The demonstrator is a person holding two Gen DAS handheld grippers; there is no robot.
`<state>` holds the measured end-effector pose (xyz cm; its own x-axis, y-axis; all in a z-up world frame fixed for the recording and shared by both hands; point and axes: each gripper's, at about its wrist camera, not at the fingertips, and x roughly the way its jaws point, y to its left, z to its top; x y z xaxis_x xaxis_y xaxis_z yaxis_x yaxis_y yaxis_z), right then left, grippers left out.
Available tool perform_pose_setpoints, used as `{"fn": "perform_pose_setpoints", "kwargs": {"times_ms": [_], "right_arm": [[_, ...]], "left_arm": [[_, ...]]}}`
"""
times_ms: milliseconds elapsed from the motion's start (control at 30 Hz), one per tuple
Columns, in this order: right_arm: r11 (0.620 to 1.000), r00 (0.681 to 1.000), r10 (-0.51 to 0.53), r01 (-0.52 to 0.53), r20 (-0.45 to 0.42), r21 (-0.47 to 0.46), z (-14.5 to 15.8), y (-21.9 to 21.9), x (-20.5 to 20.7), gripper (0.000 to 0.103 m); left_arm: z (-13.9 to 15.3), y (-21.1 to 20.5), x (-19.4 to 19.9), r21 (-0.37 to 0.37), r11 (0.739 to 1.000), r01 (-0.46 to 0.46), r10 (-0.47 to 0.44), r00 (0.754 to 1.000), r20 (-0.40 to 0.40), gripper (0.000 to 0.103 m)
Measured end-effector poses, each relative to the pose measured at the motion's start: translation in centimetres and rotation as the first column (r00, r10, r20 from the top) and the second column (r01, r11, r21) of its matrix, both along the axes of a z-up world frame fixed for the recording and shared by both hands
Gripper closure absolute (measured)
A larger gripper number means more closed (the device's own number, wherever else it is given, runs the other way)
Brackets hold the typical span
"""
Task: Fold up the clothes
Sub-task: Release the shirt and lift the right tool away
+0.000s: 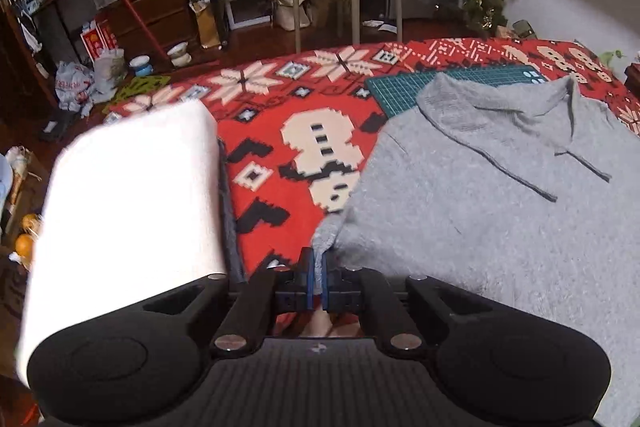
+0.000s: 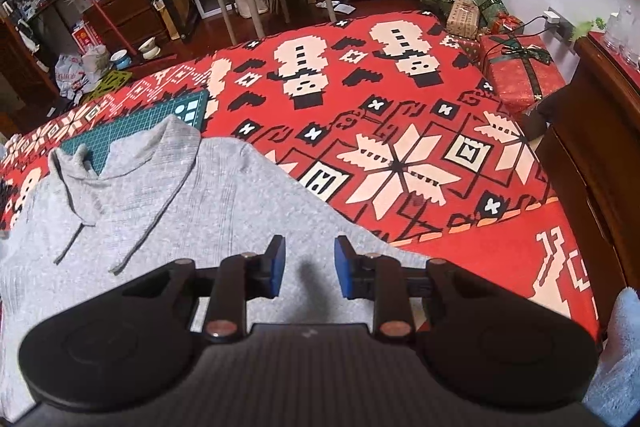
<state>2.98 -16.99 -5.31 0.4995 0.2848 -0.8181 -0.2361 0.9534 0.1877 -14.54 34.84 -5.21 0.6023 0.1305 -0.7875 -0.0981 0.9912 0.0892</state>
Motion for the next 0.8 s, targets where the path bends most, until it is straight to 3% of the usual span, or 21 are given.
{"fn": "perform_pose_setpoints", "kwargs": {"times_ms": [100, 300, 400, 500, 633, 800], "right_arm": [[1.000, 1.000, -0.005, 0.005, -0.004, 0.006, -0.2, -0.1, 0.1, 0.074], [1.000, 1.000, 0.002, -0.002, 0.009, 0.020, 0.5, 0.5, 0.0, 0.074], [0.998, 0.998, 0.060, -0.061, 0.029, 0.033, 1.6, 2.1, -0.6, 0.074], [0.978, 0.979, 0.198, -0.202, 0.055, 0.058, 3.0, 5.8, -1.9, 0.074], [0.899, 0.905, 0.417, -0.425, 0.088, 0.109, 4.2, 13.6, -3.9, 0.074], [0.725, 0.739, 0.664, -0.674, 0.116, 0.144, 4.2, 25.3, -7.5, 0.074]], "left_arm": [[1.9, 0.2, -0.4, 0.040, 0.999, -0.004, 0.003, 1.000, 0.007, 0.099], [3.5, 1.4, 0.4, 0.028, 0.997, -0.069, 0.068, 0.998, 0.007, 0.099], [2.7, 1.3, 1.4, 0.035, 0.997, -0.068, 0.069, 0.997, -0.023, 0.099], [2.1, 1.5, 2.1, 0.026, 0.997, -0.069, 0.070, 0.996, -0.047, 0.099], [1.9, 1.8, 2.8, 0.005, 0.997, -0.071, 0.071, 0.996, -0.051, 0.099], [1.8, 2.3, 3.6, -0.016, 0.999, -0.041, 0.040, 0.998, -0.048, 0.099]]}}
